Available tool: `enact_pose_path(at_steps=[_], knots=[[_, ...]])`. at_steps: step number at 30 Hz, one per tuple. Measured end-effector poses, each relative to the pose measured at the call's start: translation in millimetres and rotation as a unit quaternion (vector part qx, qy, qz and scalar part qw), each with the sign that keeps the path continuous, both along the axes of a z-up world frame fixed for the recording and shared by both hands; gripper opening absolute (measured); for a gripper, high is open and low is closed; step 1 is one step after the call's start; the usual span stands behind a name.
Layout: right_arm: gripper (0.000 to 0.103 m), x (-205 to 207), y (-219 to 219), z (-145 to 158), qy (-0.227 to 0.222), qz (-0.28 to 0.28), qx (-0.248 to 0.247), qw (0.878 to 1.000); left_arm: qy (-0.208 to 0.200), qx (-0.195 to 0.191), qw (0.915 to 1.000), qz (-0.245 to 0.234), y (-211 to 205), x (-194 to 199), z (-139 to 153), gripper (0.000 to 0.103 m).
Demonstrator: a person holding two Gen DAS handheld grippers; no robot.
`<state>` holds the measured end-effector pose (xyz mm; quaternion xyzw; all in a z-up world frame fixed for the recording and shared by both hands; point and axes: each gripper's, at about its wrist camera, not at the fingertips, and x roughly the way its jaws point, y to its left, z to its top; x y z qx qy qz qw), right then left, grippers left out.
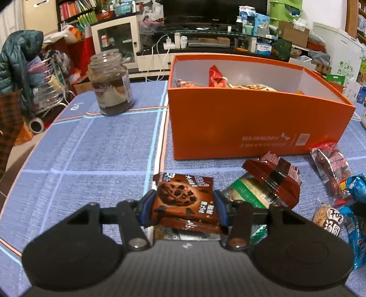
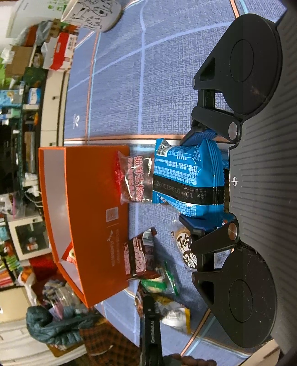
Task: Organize snacks
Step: 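Grasp the brown chocolate cookie packet with left tool while right tool grasps the blue packet, then lift both held packets over the orange box and open both tools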
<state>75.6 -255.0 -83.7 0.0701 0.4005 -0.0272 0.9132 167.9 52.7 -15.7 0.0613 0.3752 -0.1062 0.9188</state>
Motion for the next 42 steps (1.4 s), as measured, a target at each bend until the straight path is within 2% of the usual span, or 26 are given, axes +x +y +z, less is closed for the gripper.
enact_pose_path(at_steps=[14,24,33,38,42], knots=[[0.052,-8,12,12,-0.023,0.019,-0.027,0.999,-0.024,0.008,0.9996,0.012,5,-10,15,0.051],[0.052,-15,16,23,-0.046,0.029,-0.031,0.998,-0.045,-0.022,0.9977,0.045,28,-21,31,0.051],[0.052,-20,23,33,-0.06,0.044,-0.04,0.996,-0.063,-0.041,0.9964,0.04,32,-35,44,0.051],[0.052,-23,18,66,-0.102,0.042,-0.018,0.994,-0.1,-0.063,0.9926,0.027,27,-44,73,0.051],[0.052,-6,6,100,-0.145,0.028,-0.028,0.989,-0.111,-0.089,0.9898,0.011,21,-35,94,0.051]])
